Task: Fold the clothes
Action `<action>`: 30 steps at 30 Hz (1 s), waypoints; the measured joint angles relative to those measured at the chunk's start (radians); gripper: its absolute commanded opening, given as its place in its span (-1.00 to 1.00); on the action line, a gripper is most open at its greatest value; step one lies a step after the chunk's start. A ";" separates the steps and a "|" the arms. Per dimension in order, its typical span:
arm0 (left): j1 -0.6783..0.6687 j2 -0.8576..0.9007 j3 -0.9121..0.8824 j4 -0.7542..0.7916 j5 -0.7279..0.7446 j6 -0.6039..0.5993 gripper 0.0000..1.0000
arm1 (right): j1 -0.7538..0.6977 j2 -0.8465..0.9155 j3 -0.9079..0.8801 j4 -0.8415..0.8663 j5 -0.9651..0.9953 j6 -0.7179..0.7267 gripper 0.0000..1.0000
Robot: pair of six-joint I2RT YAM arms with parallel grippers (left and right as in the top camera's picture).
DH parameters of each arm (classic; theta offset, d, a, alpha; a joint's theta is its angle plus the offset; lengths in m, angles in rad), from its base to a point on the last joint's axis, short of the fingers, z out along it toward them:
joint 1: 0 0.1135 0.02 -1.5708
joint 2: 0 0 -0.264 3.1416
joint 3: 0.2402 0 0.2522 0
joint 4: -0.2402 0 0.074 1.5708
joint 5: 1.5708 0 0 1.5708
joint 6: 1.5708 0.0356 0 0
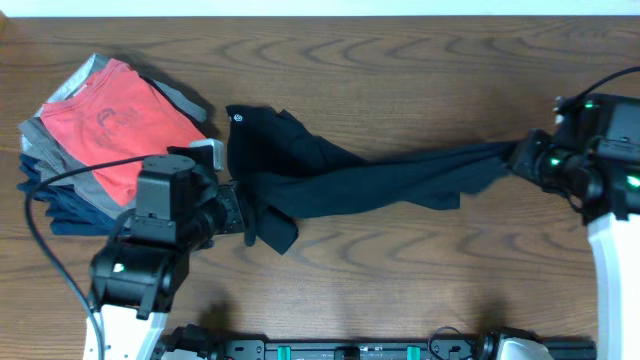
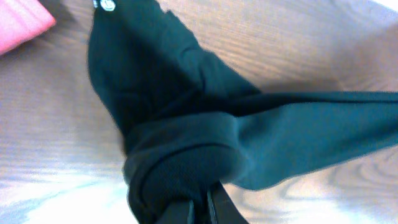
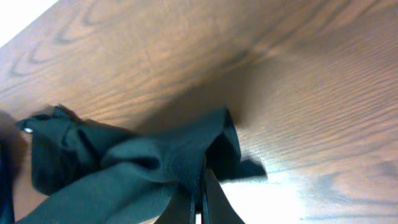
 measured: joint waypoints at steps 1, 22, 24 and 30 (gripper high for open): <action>0.000 0.001 0.033 -0.035 -0.004 0.014 -0.88 | -0.004 -0.015 0.032 -0.031 0.008 -0.005 -0.98; 0.000 0.050 0.559 -0.232 0.032 0.075 -0.88 | -0.142 -0.072 0.546 -0.240 0.140 -0.059 -0.98; 0.000 0.072 0.562 -0.217 0.035 0.089 -0.88 | -0.142 -0.053 0.548 -0.241 0.141 -0.062 -0.98; 0.000 0.266 0.565 -0.092 0.045 0.135 -0.88 | -0.142 0.125 0.552 -0.179 0.122 -0.092 -0.98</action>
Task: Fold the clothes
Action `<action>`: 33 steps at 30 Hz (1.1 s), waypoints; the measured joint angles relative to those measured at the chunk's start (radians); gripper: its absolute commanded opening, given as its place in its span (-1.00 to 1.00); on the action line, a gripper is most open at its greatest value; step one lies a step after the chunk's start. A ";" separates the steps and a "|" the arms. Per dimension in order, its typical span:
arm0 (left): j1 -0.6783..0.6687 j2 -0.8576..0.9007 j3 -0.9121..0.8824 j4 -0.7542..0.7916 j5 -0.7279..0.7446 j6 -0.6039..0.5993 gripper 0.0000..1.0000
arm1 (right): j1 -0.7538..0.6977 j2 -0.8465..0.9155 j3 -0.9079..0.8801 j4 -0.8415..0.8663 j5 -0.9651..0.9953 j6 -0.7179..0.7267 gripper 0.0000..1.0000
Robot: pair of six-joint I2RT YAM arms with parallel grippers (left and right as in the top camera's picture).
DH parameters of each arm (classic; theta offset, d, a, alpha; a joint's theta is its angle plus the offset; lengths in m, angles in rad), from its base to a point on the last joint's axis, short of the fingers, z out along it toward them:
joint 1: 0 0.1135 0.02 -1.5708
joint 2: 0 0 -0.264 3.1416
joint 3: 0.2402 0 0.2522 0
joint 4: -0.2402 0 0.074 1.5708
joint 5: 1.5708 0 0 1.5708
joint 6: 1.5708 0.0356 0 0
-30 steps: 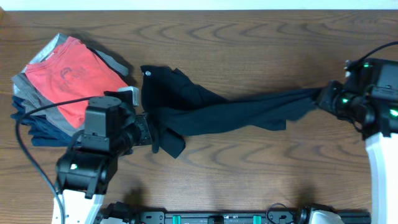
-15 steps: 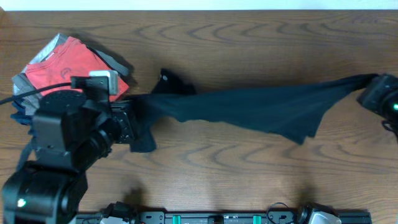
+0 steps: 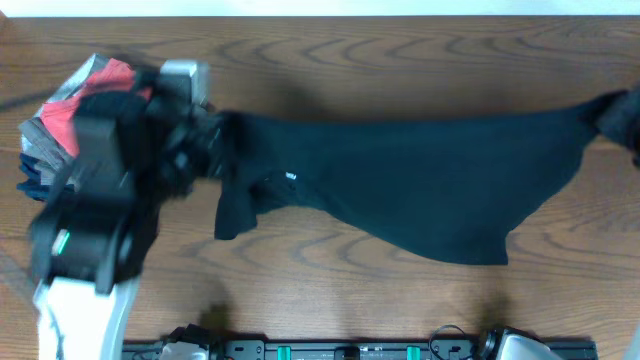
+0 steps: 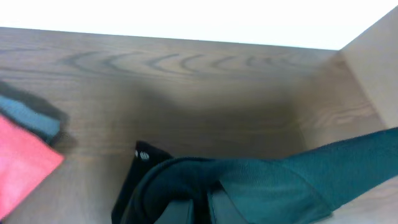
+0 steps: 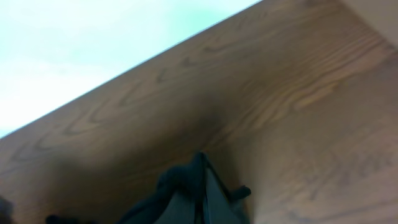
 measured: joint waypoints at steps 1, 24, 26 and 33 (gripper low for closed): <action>0.000 0.041 0.000 0.031 0.003 0.007 -0.88 | 0.000 0.023 0.000 0.018 -0.006 -0.005 -0.98; 0.053 0.660 0.678 0.381 0.015 0.027 -0.88 | -0.005 0.349 0.182 0.612 -0.101 0.107 -0.98; 0.063 0.624 0.705 0.248 0.040 0.021 -0.88 | -0.005 0.330 0.194 0.498 -0.088 0.089 -0.98; 0.032 0.669 0.656 -0.330 0.090 0.030 -0.88 | -0.005 0.324 0.093 0.173 0.082 0.035 -0.98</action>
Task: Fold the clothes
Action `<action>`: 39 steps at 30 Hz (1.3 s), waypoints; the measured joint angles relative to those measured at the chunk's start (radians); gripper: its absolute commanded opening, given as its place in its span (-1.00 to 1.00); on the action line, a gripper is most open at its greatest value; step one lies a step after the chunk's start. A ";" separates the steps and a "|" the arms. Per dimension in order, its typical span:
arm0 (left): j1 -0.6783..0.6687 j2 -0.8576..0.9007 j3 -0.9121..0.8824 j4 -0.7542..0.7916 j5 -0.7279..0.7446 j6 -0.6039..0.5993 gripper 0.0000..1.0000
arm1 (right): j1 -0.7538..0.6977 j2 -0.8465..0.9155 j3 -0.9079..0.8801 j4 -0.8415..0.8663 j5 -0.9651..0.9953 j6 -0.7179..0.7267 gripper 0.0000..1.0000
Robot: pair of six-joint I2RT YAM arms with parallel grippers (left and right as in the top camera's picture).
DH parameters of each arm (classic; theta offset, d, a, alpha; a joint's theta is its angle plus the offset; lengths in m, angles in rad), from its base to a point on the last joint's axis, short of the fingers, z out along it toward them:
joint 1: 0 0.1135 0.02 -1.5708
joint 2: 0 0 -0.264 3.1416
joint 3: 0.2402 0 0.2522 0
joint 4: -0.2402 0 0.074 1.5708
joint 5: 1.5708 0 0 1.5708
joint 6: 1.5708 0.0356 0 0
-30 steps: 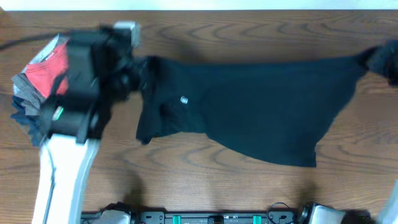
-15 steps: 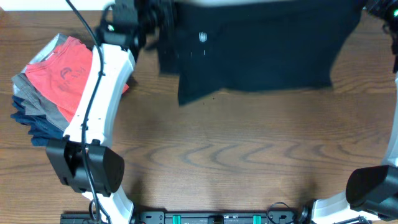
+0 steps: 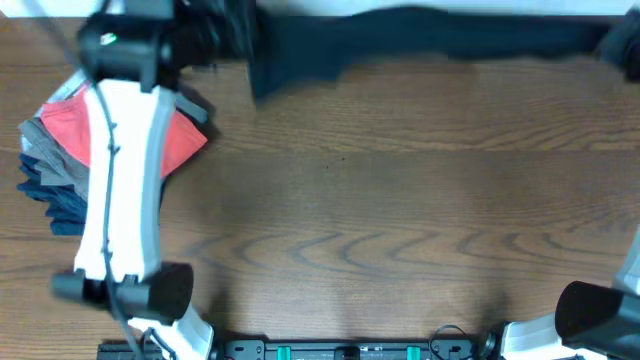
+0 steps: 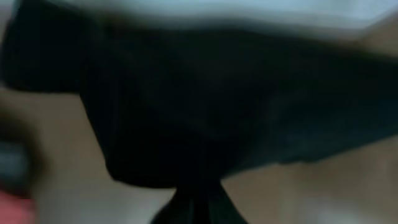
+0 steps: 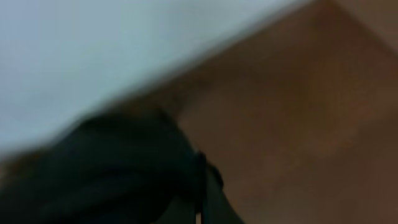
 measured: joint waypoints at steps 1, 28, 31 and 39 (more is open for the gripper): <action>-0.002 0.022 -0.020 -0.060 0.002 0.003 -0.88 | 0.000 0.002 -0.039 -0.017 0.028 -0.005 -0.98; -0.134 0.089 -0.913 -0.223 0.013 0.007 -0.88 | -0.076 0.023 -0.615 -0.312 0.304 0.063 -0.98; -0.134 0.003 -0.957 -0.201 0.013 0.006 -0.88 | -0.081 0.023 -0.645 -0.320 0.310 0.077 -0.98; -0.134 -0.200 -0.977 -0.119 0.012 0.006 -0.88 | -0.082 -0.021 -0.703 -0.252 0.277 0.095 -0.98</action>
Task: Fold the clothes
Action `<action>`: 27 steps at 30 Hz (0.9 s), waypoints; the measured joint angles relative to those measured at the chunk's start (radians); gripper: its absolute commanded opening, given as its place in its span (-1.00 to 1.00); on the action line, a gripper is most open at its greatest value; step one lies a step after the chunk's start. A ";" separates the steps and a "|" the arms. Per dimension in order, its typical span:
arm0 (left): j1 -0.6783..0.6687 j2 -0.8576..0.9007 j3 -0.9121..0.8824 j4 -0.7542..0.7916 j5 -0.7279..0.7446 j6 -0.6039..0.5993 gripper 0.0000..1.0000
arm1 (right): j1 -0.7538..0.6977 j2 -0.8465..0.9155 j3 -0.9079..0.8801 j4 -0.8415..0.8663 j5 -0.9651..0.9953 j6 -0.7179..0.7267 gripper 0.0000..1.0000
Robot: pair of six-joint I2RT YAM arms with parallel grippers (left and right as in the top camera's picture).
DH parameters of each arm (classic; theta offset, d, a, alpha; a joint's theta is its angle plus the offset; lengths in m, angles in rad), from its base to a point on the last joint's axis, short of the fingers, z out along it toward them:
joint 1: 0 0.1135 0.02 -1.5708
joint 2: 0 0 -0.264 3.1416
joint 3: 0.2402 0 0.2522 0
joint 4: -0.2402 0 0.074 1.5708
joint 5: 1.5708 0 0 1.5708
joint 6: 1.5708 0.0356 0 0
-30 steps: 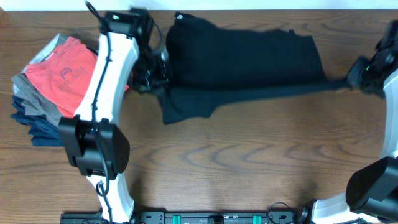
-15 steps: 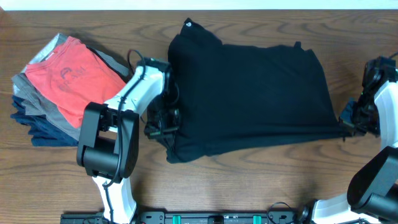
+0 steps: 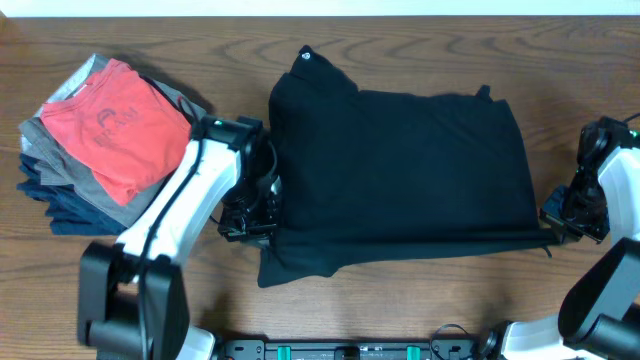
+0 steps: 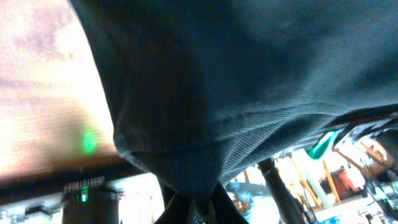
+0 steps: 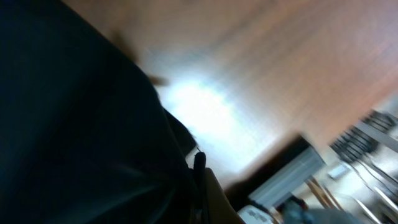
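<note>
A black garment (image 3: 400, 165) lies spread flat across the middle of the wooden table (image 3: 400, 300), with a small white logo at its far left corner. My left gripper (image 3: 262, 228) is shut on the garment's near left edge; in the left wrist view the dark cloth (image 4: 205, 93) fills the frame above the gripper (image 4: 199, 208). My right gripper (image 3: 556, 228) is shut on the near right corner, where black cloth (image 5: 74, 124) covers the left half of the right wrist view beside the gripper (image 5: 198, 186).
A stack of folded clothes (image 3: 100, 140), red on top over grey and blue, sits at the far left of the table. The rail (image 3: 360, 350) of the arm mounts runs along the near edge.
Both grippers held the black garment stretched up at the far edge of the table. Now they are low near the front, and the garment lies spread flat on the table.
At first the garment lay bunched in a strip, a gripper shut on each end. Then it hung stretched wide between the two grippers, then was held at the table's far edge. Now it lies flat and rectangular, both grippers still shut on its near corners.
</note>
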 measured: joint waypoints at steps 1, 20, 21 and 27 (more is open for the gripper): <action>0.000 -0.016 0.000 0.024 0.000 0.000 -0.88 | 0.000 -0.008 0.000 0.029 -0.018 -0.002 -0.98; 0.072 -0.037 -0.001 0.350 -0.038 -0.060 -0.88 | 0.000 -0.021 0.000 0.356 -0.238 -0.041 -0.98; 0.076 -0.037 -0.001 0.363 -0.042 -0.065 -0.88 | 0.000 -0.021 0.000 0.366 -0.252 -0.044 -0.98; 0.075 -0.036 -0.001 0.454 -0.049 -0.082 -0.87 | 0.000 -0.021 0.000 0.395 -0.299 -0.060 -0.95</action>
